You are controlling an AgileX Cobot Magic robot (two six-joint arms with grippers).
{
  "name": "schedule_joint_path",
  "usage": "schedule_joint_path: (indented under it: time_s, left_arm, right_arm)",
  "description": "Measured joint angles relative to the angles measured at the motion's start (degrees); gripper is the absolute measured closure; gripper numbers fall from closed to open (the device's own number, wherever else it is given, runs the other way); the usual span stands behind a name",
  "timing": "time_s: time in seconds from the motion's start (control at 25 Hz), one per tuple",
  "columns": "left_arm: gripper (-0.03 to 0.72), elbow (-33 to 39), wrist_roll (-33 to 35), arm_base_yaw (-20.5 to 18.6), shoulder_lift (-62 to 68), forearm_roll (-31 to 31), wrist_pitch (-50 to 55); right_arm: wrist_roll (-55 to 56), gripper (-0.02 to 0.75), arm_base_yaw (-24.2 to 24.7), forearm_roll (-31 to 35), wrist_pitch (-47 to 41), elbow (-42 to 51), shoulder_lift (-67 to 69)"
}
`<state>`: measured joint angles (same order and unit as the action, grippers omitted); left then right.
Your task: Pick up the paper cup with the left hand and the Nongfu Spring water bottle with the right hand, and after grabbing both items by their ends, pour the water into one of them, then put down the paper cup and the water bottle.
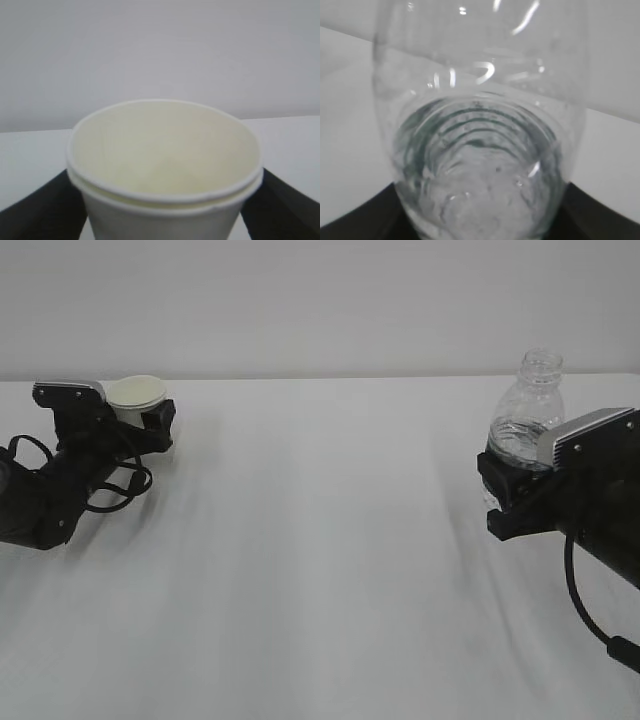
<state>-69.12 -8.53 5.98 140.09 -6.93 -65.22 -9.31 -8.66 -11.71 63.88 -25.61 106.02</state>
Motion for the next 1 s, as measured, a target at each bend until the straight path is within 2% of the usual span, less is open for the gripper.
schedule_joint_path:
  time_s: [1.0]
  left_arm:
    - [0.077,-0.77,0.0,0.0,3.08,-0.02,-0.11]
  right_arm:
    - [-0.03,0.317,0.0,0.0,0.0,0.0,0.5]
